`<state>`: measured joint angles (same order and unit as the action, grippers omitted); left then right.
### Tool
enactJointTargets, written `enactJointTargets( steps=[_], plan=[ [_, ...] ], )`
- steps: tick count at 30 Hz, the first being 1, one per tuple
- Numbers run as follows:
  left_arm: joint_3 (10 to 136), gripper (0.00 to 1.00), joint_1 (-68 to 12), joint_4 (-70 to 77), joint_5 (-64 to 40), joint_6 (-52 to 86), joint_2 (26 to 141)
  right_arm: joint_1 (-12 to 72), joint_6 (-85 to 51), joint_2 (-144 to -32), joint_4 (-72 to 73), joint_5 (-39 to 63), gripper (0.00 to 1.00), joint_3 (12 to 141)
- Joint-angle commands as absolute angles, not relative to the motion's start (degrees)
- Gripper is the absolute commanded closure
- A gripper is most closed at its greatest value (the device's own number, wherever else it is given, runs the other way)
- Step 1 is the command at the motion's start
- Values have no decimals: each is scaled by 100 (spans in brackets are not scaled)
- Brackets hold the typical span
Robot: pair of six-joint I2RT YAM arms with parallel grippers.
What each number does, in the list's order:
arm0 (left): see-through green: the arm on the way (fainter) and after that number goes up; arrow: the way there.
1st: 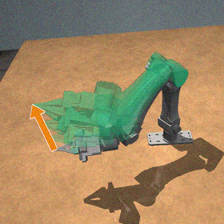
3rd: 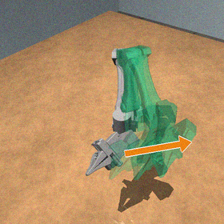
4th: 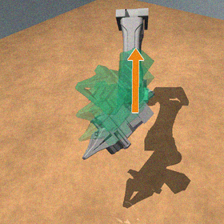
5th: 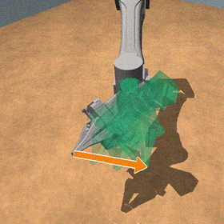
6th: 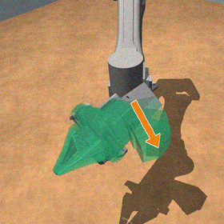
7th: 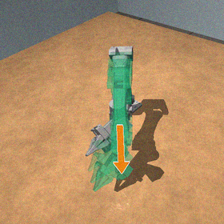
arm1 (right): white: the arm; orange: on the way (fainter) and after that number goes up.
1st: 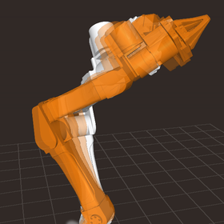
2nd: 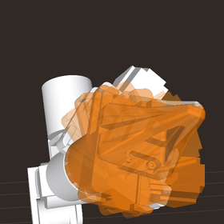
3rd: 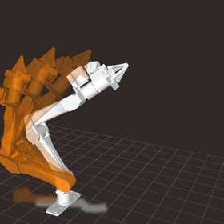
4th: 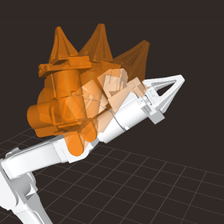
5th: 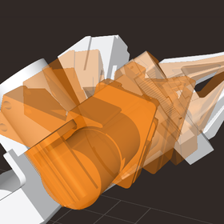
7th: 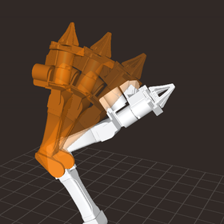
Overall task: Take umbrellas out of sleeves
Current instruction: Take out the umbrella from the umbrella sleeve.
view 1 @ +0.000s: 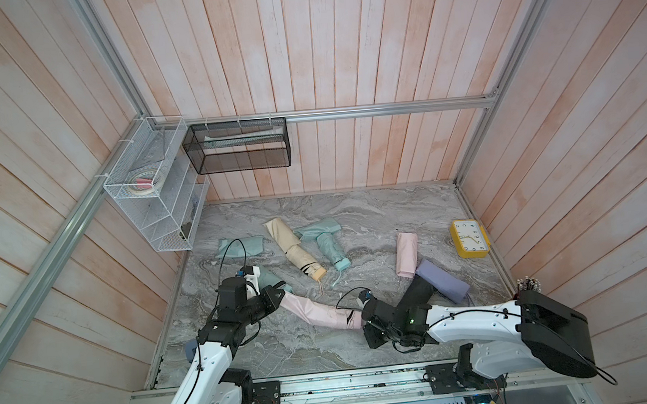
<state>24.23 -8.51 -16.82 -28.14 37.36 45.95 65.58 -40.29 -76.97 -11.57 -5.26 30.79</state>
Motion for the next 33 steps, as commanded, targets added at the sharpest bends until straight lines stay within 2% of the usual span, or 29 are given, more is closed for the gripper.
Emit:
enactJointTargets(
  steps=[1, 24, 33],
  plan=[
    [2695, 100, -766, -1677, -2855, 3571, 4528, 6541, -4025, -7743, -1479, -623, 100, 2944],
    [3090, 100, -449, -2062, -2883, 3410, 4441, 6545, -3902, -7826, -1615, -717, 100, 3153],
    [3197, 100, -411, -2533, -2252, 3588, 4285, 6539, -3885, -7853, -1632, -748, 100, 3177]
  ],
)
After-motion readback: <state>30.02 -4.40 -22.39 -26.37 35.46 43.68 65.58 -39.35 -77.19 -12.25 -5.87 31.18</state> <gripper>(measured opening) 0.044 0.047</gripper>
